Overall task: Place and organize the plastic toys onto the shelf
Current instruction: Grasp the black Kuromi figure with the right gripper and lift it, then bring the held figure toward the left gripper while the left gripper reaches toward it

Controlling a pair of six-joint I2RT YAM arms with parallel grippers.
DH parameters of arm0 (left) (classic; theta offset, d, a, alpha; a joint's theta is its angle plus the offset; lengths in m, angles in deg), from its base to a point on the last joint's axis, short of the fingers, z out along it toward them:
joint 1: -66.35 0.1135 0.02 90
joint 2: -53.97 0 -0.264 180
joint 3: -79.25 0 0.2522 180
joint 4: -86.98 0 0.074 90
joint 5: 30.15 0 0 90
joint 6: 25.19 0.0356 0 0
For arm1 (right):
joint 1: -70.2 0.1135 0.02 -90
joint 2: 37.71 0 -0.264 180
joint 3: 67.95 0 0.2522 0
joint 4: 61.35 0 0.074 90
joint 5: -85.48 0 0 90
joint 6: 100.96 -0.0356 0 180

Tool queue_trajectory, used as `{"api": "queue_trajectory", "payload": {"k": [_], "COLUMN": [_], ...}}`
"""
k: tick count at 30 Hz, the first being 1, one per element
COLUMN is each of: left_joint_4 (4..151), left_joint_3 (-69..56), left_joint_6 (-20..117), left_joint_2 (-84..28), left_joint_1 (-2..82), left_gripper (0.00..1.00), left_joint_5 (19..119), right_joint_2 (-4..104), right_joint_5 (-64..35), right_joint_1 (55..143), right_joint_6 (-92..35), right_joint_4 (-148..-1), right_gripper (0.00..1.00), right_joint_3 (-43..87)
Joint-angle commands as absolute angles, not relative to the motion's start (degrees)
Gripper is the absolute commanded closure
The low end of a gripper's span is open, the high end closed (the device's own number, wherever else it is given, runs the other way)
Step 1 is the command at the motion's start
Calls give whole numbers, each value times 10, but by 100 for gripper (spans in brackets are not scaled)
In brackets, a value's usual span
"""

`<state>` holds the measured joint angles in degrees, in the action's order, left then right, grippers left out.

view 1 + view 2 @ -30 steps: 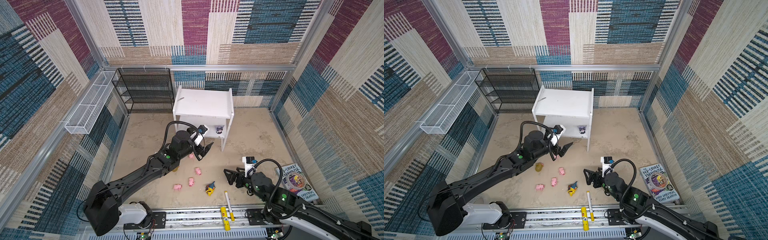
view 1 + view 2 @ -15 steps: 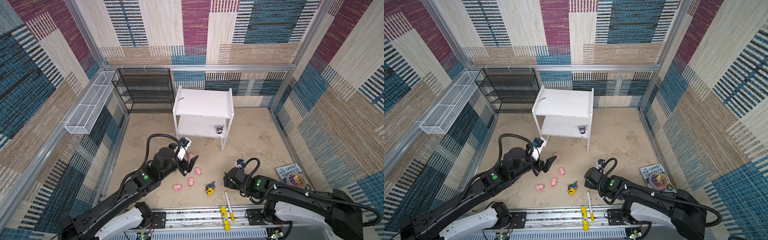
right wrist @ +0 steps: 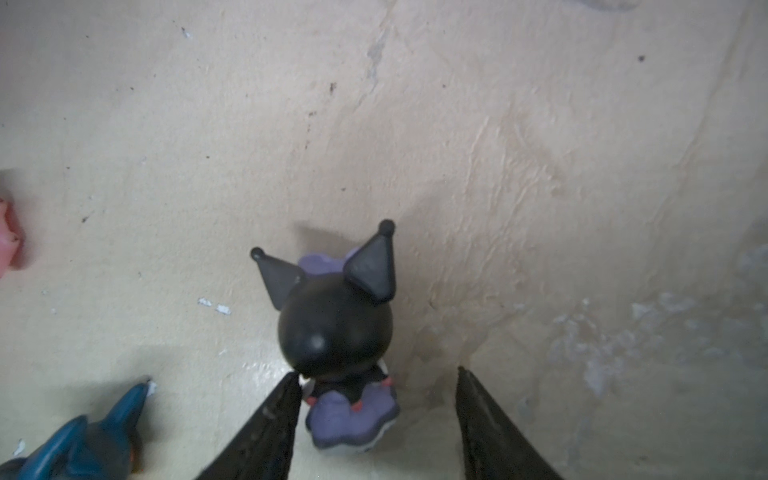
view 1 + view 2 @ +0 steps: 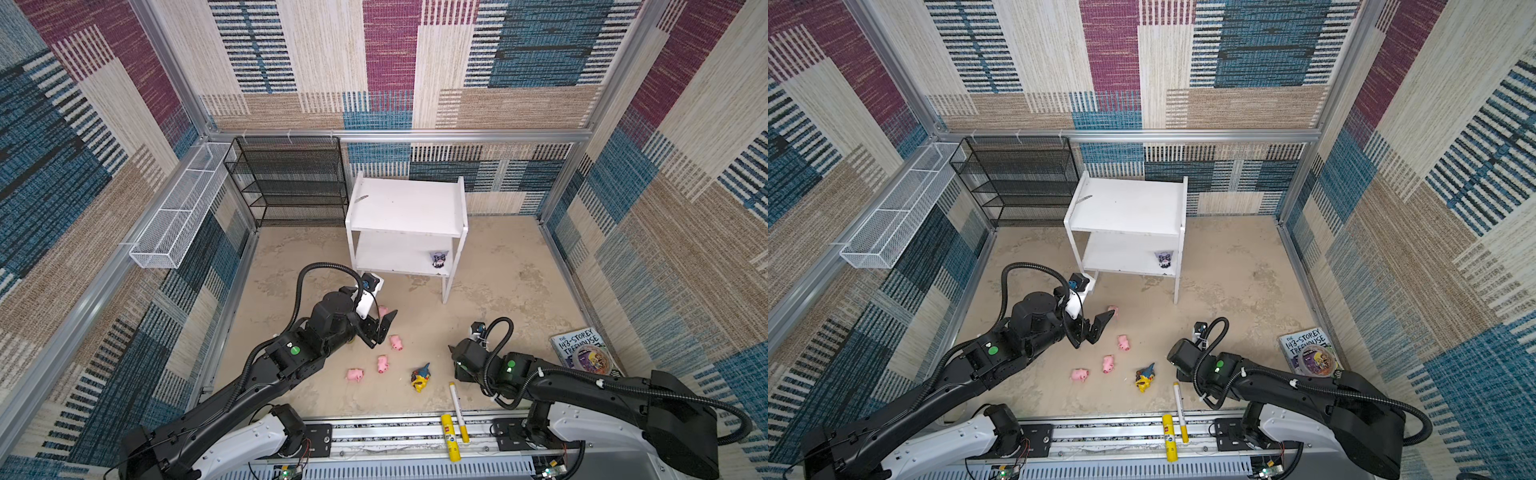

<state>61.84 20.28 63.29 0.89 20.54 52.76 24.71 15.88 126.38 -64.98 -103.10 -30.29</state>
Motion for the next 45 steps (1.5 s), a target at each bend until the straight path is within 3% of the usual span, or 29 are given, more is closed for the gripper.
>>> {"api": "queue_trajectory", "payload": {"k": [1, 7, 11, 16, 19, 25, 30, 39, 45], "left_joint_4": [610, 602, 579, 504, 474, 476, 489, 564, 462], "left_joint_3": [195, 191, 171, 124, 111, 119, 135, 222, 196], "left_joint_6": [639, 638, 648, 684, 696, 694, 680, 709, 794], "left_joint_2": [11, 14, 15, 12, 15, 36, 43, 129, 124], "left_joint_1": [206, 206, 206, 206, 206, 206, 206, 205, 198], "left_gripper": [1, 1, 1, 1, 1, 1, 1, 1, 2], "left_joint_5": [532, 536, 552, 591, 607, 626, 636, 719, 778], "right_joint_2": [263, 279, 243, 121, 63, 26, 38, 135, 104], "right_joint_5": [173, 184, 175, 41, -43, -83, -179, -362, -462], "right_joint_1": [1265, 1270, 1273, 1270, 1256, 1242, 1227, 1151, 1097], "right_joint_6": [-633, -619, -553, -427, -425, -434, -509, -798, -849], "right_joint_4": [-991, -980, -935, -779, -713, -709, -599, -355, -365], "right_gripper": [43, 57, 60, 61, 64, 69, 69, 72, 71], "right_joint_3": [-306, -300, -304, -347, -371, -363, -383, -432, -430]}}
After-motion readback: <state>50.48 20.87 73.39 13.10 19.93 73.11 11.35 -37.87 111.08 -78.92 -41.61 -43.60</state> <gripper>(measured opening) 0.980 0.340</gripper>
